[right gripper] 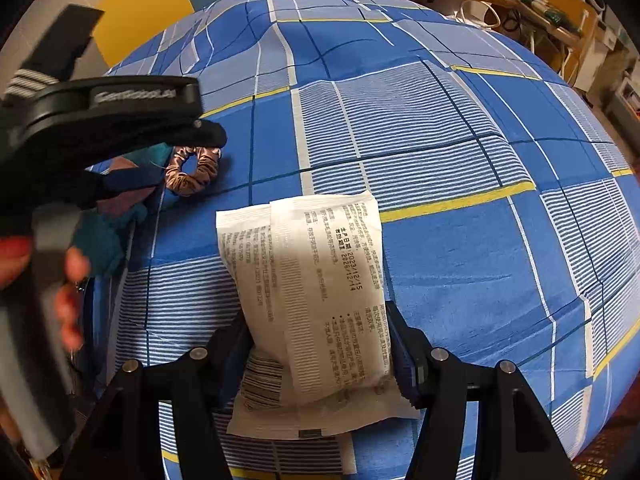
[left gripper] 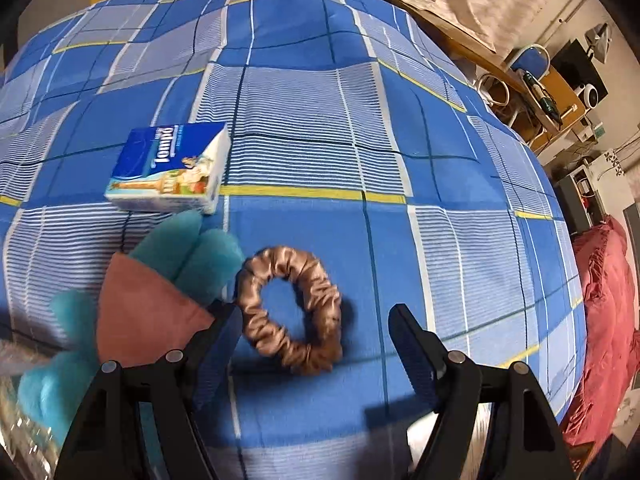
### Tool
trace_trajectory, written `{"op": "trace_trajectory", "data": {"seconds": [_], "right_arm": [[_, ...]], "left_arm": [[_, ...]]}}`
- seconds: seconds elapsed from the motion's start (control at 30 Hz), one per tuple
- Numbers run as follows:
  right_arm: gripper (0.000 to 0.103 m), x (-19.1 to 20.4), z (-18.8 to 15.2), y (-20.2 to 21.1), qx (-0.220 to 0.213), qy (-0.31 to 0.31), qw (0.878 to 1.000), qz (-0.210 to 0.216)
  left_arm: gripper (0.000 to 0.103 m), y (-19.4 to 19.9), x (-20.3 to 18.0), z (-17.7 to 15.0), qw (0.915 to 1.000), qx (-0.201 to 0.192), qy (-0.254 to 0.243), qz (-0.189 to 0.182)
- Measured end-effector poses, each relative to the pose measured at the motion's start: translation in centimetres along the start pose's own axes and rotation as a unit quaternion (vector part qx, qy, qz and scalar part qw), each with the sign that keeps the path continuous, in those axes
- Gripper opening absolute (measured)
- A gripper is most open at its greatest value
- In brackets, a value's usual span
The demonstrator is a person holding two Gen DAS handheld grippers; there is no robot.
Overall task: Organize soft objects
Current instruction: 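Grasp the brown satin scrunchie with the left tool and lift it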
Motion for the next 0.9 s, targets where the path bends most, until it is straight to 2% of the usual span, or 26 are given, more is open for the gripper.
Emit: {"op": "trace_trajectory", "data": {"seconds": [0.1,0.17,0.23,0.43,0.7,0.9], "right_arm": [[0.062,-0.2,0.0,0.1,0.001,-0.004,1.0,0.005],[0.062,-0.3,-0.1,0.2,0.001,-0.005,1.0,0.006],[0.062,-0.3,-0.2,0.2,0.001,-0.005,1.0,0.004],[0.063,-0.1,-0.2,0.2,-0.001,-0.002,1.0,-0.001],[0.063,-0.1,-0.1,0.0,-0.004,0.003,1.0,-0.004],[0.063,0.3,-0.3,-0.1,-0.011,0.018,0.999,-0.026]], "left_arm": [[0.073,-0.8,0.3,0.1,0.9998,-0.005,0.007,0.015],[0.057,-0.8,0.3,0.1,0.9993,-0.018,-0.003,0.032],[0.026,-0.6,0.4,-0.2,0.9989,-0.028,-0.016,0.035],[0.018,0.2,0.5,-1.6,0.9988,-0.037,-0.023,0.023],[0.017,2.9,0.2,-6.2,0.9976,-0.055,-0.034,-0.022],[0.017,4.6,0.6,-9.5,0.9966,-0.06,-0.028,-0.05]]}}
Point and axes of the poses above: each gripper's, at about its wrist camera, not at the fingertips, and y roughly against the way its jaws point, x to its left, z to its top, the point moved 5 cm from there along -y, roughly the way its jaws point, and after that the axes turned 14 degrees about x, right-handed, at the moved point
